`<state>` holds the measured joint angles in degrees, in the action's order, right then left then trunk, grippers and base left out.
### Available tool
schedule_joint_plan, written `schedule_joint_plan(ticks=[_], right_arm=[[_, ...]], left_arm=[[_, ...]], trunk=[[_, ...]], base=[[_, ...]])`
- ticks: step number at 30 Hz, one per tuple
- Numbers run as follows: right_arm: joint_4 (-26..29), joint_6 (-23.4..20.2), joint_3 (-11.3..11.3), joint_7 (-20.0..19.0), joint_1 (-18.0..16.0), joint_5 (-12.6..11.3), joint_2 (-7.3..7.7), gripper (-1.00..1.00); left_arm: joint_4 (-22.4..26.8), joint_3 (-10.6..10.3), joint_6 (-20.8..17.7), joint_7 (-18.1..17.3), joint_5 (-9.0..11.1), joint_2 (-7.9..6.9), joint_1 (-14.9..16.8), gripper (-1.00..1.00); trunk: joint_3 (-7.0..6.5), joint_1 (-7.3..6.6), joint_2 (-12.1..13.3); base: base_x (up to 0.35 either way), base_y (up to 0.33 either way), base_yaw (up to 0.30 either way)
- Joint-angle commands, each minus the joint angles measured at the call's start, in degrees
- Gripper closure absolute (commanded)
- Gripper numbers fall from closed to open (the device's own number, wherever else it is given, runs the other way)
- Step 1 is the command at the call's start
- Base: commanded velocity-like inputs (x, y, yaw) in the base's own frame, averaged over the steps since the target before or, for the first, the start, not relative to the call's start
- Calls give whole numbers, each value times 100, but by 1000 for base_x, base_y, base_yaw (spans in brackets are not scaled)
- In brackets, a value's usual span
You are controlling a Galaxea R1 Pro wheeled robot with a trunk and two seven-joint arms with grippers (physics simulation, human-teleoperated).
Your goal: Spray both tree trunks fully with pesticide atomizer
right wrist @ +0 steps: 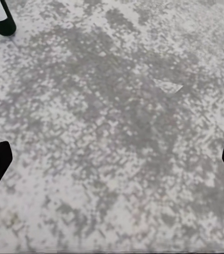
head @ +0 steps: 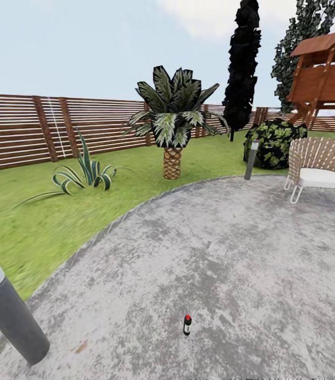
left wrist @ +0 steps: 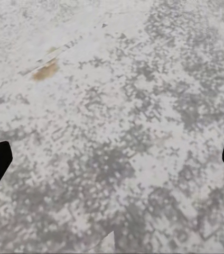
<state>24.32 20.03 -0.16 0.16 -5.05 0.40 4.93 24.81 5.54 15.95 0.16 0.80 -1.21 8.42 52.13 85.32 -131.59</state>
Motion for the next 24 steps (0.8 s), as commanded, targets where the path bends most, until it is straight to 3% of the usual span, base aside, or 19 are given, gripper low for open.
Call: schedule_joint_plan(ticks=[1, 14, 24], right_arm=[[-6, 18, -2, 2, -4, 4, 0, -100], [-6, 18, 0, 2, -4, 4, 0, -100], [-6, 27, 16, 2, -4, 2, 0, -100]], left_arm=[[-2, 4, 17, 2, 8, 0, 1, -100], [-2, 8, 13, 2, 8, 6, 1, -100], [-2, 8, 13, 2, 8, 7, 1, -100]], trunk=[[5, -1, -2], [6, -1, -2], [8, -1, -2]], base=[[0, 0, -276], [0, 14, -275], [0, 266, -52]])
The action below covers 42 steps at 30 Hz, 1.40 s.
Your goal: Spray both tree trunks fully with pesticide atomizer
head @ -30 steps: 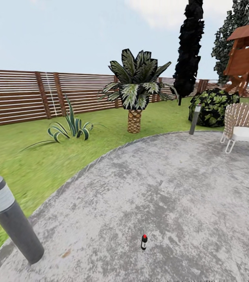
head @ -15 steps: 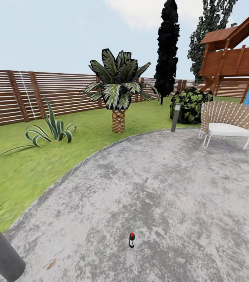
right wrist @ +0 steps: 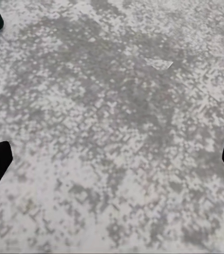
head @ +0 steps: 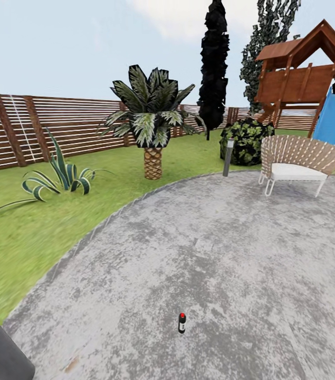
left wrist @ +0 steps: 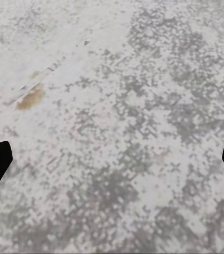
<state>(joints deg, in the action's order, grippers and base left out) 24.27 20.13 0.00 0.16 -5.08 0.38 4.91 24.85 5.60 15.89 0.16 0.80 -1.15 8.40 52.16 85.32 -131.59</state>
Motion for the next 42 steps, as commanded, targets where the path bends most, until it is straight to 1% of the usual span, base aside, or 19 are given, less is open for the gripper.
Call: schedule_joint_plan(ticks=[1, 7, 18, 30, 42], right_arm=[[5, 15, 7, 2, -2, 1, 1, -100], [4, 16, 9, 2, -2, -3, 1, -100], [-2, 9, -17, -7, -2, -3, 1, -100], [-2, 9, -17, -7, -2, -3, 1, -100], [-2, 9, -17, -7, -2, -3, 1, -100]], left_arm=[[-7, 2, 20, 3, 8, 1, 4, -100], [-7, 2, 20, 4, 9, 1, 4, -100], [-7, 1, 20, 3, 9, 1, 4, -100], [-7, -6, 22, 2, 8, 1, 4, -100], [-7, -1, 22, 5, 8, 1, 4, -100]], trunk=[[5, -1, -2], [1, -1, -2], [-40, -1, -2], [-76, -1, -2], [-78, -1, -2]], base=[[0, 304, -1], [47, 304, -32], [211, 213, -270], [40, 24, -285], [0, 0, -294]])
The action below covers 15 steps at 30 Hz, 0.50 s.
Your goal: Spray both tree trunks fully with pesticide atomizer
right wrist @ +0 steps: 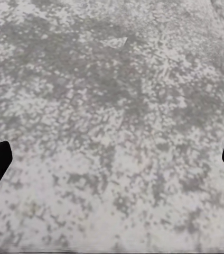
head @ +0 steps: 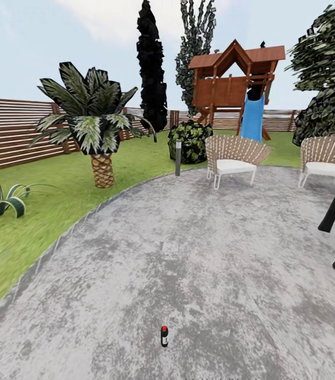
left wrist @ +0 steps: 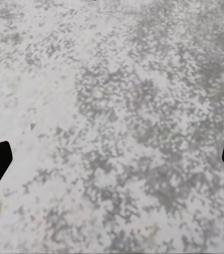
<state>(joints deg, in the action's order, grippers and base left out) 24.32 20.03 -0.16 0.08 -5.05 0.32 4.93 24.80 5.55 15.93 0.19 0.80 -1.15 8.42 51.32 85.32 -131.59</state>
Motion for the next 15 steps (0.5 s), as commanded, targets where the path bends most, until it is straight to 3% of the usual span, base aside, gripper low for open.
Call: schedule_joint_plan(ticks=[1, 9, 15], right_arm=[[-6, 18, -2, 1, -5, 2, 0, -100], [-6, 18, -2, 1, -5, -5, 0, -100], [14, 18, 6, 8, -5, -6, 0, -100]], left_arm=[[-2, 6, 17, 4, 8, 0, 1, -100], [-2, 8, 15, 1, 8, 0, 1, -100], [-2, 8, 17, 1, 8, 0, 1, -100]], trunk=[[5, -1, -2], [5, -1, -2], [7, -1, -2]], base=[[0, 0, -296], [0, 27, -297], [0, 272, -130]])
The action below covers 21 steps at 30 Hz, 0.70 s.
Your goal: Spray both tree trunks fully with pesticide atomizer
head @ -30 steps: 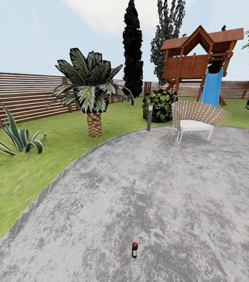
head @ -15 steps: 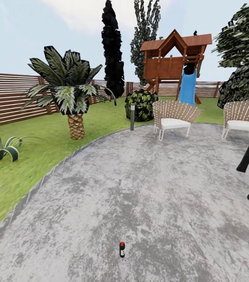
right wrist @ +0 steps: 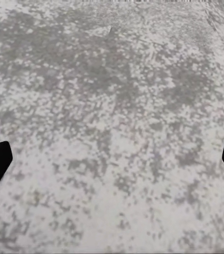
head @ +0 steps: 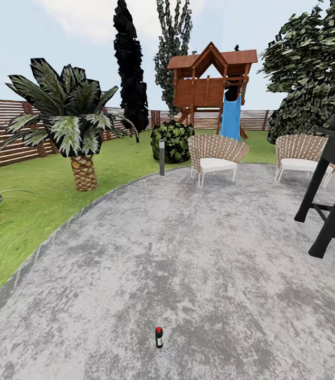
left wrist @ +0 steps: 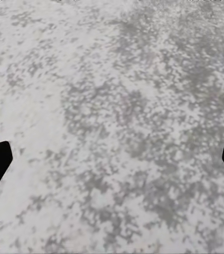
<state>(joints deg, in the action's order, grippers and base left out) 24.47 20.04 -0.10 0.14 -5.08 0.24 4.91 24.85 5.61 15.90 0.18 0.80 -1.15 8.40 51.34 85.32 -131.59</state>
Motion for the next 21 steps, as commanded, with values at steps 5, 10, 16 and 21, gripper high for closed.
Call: schedule_joint_plan(ticks=[5, 10, 16, 21], right_arm=[[22, 17, 1, 2, -2, 2, 1, -100], [16, 17, -7, -29, -2, -6, 1, -100], [8, 17, -8, -32, -2, -6, 1, -100], [3, 17, -8, -32, -2, -6, 1, -100]], left_arm=[[-7, 2, 18, 4, 8, 1, 4, -100], [-7, 2, 18, 4, 8, 1, 4, -100], [-7, 2, 18, 3, 8, 1, 4, -100], [-7, 2, 18, 2, 8, 1, 4, -100]], trunk=[[5, -1, -2], [-9, -1, -2], [-36, -1, -2], [-59, -1, -2]], base=[[0, 304, -3], [37, 304, -155], [168, 279, -258], [226, 251, -267]])
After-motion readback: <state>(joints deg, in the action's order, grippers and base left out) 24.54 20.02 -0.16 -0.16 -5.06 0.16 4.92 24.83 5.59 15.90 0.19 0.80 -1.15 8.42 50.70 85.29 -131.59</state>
